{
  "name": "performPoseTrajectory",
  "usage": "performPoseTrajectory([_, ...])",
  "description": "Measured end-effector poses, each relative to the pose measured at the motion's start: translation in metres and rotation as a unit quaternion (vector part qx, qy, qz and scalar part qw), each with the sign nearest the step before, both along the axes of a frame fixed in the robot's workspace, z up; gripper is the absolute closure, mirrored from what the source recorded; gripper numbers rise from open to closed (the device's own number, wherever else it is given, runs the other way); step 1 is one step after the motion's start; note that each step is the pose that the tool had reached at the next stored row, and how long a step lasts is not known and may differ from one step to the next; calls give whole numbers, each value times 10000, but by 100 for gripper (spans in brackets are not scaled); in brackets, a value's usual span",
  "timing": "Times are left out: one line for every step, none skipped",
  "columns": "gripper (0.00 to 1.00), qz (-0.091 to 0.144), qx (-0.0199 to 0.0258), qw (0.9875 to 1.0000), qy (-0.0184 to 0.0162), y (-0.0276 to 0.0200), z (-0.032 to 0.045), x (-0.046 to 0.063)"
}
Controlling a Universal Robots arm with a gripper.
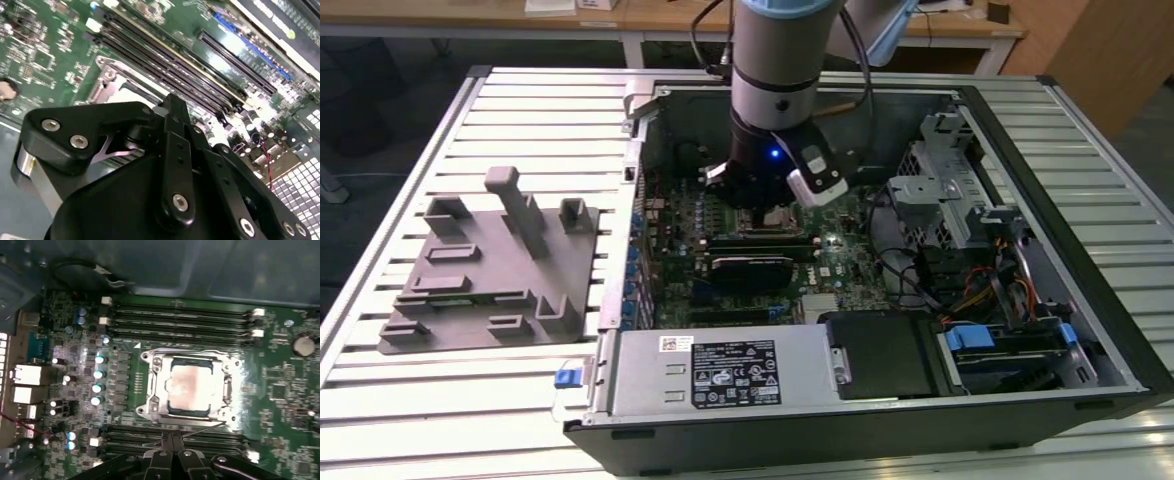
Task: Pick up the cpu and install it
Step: 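Install the second cpu locking lever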
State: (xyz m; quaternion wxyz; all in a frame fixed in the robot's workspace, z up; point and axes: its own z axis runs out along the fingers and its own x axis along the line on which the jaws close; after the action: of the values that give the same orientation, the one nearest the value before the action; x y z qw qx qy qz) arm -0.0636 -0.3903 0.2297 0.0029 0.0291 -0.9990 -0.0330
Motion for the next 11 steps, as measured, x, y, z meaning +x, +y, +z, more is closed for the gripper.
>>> performPoseTrajectory([89, 0, 4, 10000, 0, 0, -18, -9])
performPoseTrajectory([89, 0, 9, 10000, -1, 0, -36, -11])
performPoseTrajectory([89, 0, 16, 10000, -1, -1, -53, -12])
performPoseTrajectory([89, 1, 25, 10000, -1, -1, -71, -13])
performPoseTrajectory([89, 1, 34, 10000, 0, -1, -86, -14])
performPoseTrajectory([89, 0, 43, 10000, 0, -1, -102, -15])
performPoseTrajectory([89, 0, 50, 10000, 0, -2, -118, -16])
performPoseTrajectory([89, 0, 58, 10000, 0, -2, -134, -16])
performPoseTrajectory([89, 0, 65, 10000, 0, -6, -148, -16])
performPoseTrajectory([89, 1, 78, 10000, 0, -16, -161, -17])
performPoseTrajectory([89, 0, 92, 10000, -1, -29, -171, -17])
